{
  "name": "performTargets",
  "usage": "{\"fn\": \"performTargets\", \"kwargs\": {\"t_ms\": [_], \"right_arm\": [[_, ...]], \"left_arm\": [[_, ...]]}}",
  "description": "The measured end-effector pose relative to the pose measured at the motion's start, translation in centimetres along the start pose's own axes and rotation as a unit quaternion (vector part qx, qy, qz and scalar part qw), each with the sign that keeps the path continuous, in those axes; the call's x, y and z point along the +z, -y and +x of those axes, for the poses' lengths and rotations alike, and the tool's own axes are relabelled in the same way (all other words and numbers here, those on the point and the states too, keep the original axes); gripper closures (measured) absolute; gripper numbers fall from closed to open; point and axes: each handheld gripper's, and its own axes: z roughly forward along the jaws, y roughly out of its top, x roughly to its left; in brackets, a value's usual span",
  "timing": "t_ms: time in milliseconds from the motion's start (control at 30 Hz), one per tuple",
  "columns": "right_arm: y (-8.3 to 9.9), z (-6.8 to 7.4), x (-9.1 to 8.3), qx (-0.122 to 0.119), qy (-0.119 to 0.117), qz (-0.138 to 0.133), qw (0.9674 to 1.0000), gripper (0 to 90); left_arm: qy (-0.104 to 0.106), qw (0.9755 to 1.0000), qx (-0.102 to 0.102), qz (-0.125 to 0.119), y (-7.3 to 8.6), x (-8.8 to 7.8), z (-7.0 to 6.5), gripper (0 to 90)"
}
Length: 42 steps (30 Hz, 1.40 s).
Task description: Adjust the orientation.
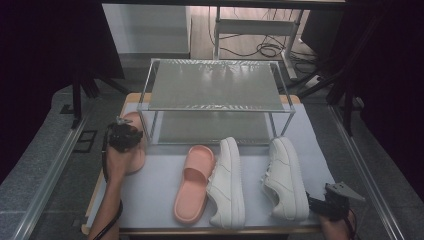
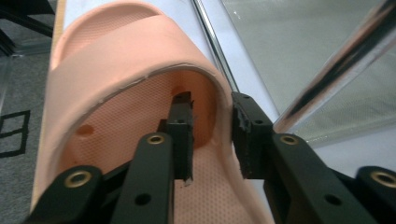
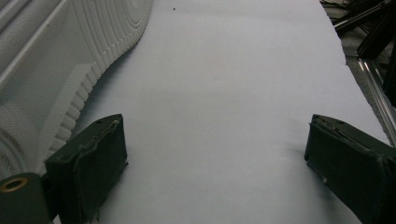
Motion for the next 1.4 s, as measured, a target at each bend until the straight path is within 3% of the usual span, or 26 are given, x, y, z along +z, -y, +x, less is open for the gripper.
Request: {"fn": "performTargets", "kwargs": {"t_ms": [333,400,733,1400], "right_arm": [[0.0,0.0,0.0,0.000,0.000,0.000,1.0000,5.8],[0.0,0.0,0.0,0.000,0.000,0.000,1.0000,5.8],[0.0,0.0,0.0,0.000,0.000,0.000,1.0000,5.7],[0.0,0.0,0.0,0.000,0.000,0.000,1.0000,5.7]], "left_arm": [[-0.003,0.9999,-0.013,0.000,-0.1,-0.7,0.2,83.9],[-0.013,0.9999,-0.007,-0.001,0.2,-1.2,0.5,85.2],[-0.015,0.9999,-0.003,-0.005,1.3,-3.4,1.1,85.5],[-0.008,0.9994,0.033,-0.007,4.3,-9.2,0.6,85.5]]}}
